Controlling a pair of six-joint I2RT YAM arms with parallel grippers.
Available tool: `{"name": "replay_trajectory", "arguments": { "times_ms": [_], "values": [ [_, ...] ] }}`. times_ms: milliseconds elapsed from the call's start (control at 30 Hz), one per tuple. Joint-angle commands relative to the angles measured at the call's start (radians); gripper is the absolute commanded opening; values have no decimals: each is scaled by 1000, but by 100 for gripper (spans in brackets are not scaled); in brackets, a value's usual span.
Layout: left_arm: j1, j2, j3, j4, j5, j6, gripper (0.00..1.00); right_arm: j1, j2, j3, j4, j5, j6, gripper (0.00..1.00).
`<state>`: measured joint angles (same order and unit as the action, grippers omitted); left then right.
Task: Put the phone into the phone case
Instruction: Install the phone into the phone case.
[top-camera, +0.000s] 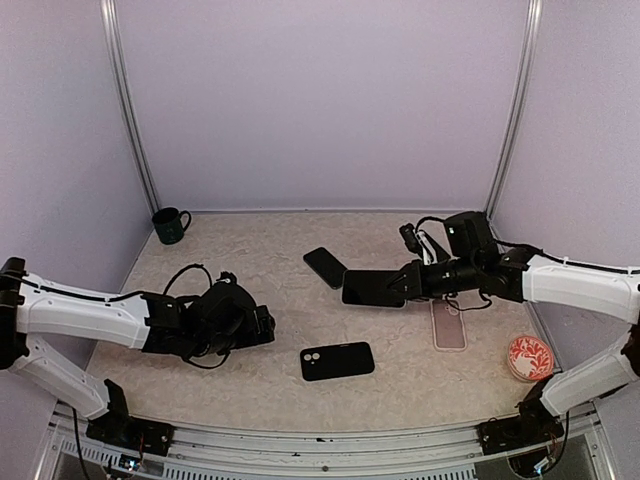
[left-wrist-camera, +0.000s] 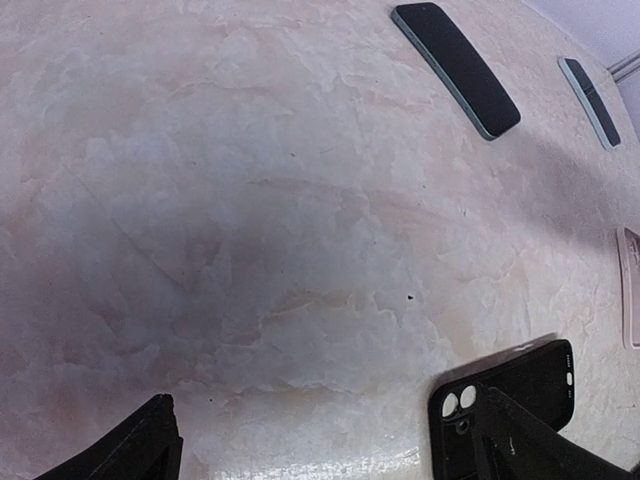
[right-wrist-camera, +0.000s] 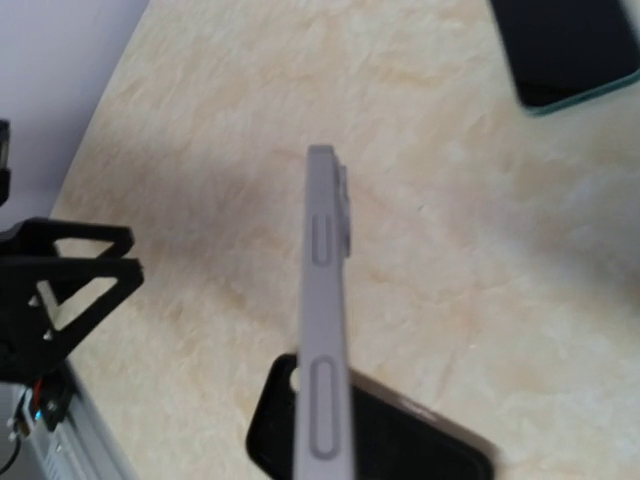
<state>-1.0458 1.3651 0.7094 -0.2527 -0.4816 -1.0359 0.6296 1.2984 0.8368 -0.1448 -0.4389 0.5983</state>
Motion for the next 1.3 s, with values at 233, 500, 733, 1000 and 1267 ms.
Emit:
{"name": "replay_trajectory", "arguments": {
  "times_ms": [233,500,733,1000,1267],
  "values": [
    [0,-42,-125,196,172,-79,99,-7,148,68,-10,-251,5,0],
    [-43,48,-123,282,199,-99,99,-5,199,11,22,-371,31,0],
    [-48,67,-130,396,236,-70,99,11,231,-34,55,-392,40,0],
    [-63,91,-123,518,290,-39,99,29,306,-34,95,-414,55,0],
    [-93,191,-93,568,321,-47,99,55,364,-39,142,-442,77,0]
  ]
}}
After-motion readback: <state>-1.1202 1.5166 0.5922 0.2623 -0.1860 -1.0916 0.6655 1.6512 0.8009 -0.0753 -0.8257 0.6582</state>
